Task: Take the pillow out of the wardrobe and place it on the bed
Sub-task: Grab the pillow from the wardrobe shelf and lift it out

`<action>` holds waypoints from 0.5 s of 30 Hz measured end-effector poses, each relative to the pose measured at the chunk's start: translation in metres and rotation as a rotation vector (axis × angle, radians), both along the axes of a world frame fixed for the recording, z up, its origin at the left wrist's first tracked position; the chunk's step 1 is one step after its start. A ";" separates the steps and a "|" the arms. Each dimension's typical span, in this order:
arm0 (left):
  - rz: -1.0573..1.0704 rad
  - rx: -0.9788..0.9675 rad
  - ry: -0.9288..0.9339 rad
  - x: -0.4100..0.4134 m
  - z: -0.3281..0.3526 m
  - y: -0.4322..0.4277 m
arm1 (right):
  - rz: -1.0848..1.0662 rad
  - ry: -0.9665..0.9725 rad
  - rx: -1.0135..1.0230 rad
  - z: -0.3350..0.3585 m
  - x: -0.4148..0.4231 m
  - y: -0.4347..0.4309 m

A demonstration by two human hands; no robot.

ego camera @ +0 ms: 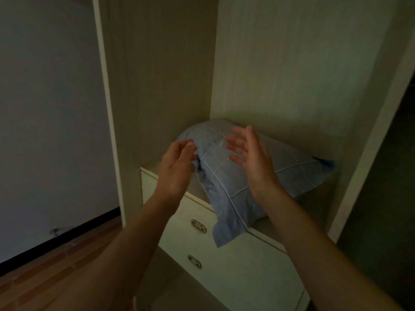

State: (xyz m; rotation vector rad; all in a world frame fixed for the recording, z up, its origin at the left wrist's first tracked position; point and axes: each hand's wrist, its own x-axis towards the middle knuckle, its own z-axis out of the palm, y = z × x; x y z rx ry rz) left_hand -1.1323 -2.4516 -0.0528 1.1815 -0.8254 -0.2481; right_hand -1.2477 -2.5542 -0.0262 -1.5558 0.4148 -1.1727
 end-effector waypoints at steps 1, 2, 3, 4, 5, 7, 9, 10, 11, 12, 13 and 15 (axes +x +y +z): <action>-0.014 -0.002 0.002 0.007 -0.003 -0.007 | -0.009 0.001 -0.001 0.000 0.008 -0.006; -0.025 -0.007 0.007 0.014 -0.004 -0.014 | -0.015 0.004 -0.001 -0.001 0.016 -0.012; -0.030 -0.015 0.012 0.021 -0.006 -0.023 | -0.017 0.008 -0.002 -0.001 0.025 -0.020; -0.030 -0.017 0.011 0.029 -0.006 -0.032 | -0.017 0.011 -0.004 -0.002 0.034 -0.028; -0.023 -0.011 0.007 0.036 -0.007 -0.041 | -0.015 0.010 -0.007 -0.004 0.043 -0.036; -0.014 0.010 -0.001 0.048 -0.008 -0.061 | -0.014 -0.007 -0.015 -0.006 0.058 -0.054; -0.035 0.041 -0.002 0.056 -0.008 -0.085 | -0.024 -0.034 -0.004 -0.005 0.070 -0.075; -0.049 0.059 -0.004 0.059 -0.006 -0.096 | -0.038 -0.043 0.005 -0.003 0.074 -0.085; -0.059 0.072 -0.010 0.062 -0.003 -0.107 | -0.051 -0.047 0.010 0.000 0.079 -0.097; -0.067 0.081 -0.015 0.067 0.002 -0.119 | -0.063 -0.051 0.011 0.004 0.084 -0.109; -0.068 0.084 -0.019 0.072 0.006 -0.130 | -0.070 -0.053 0.006 0.009 0.088 -0.120; -0.061 0.078 -0.024 0.085 0.014 -0.153 | -0.090 -0.051 -0.025 0.019 0.097 -0.142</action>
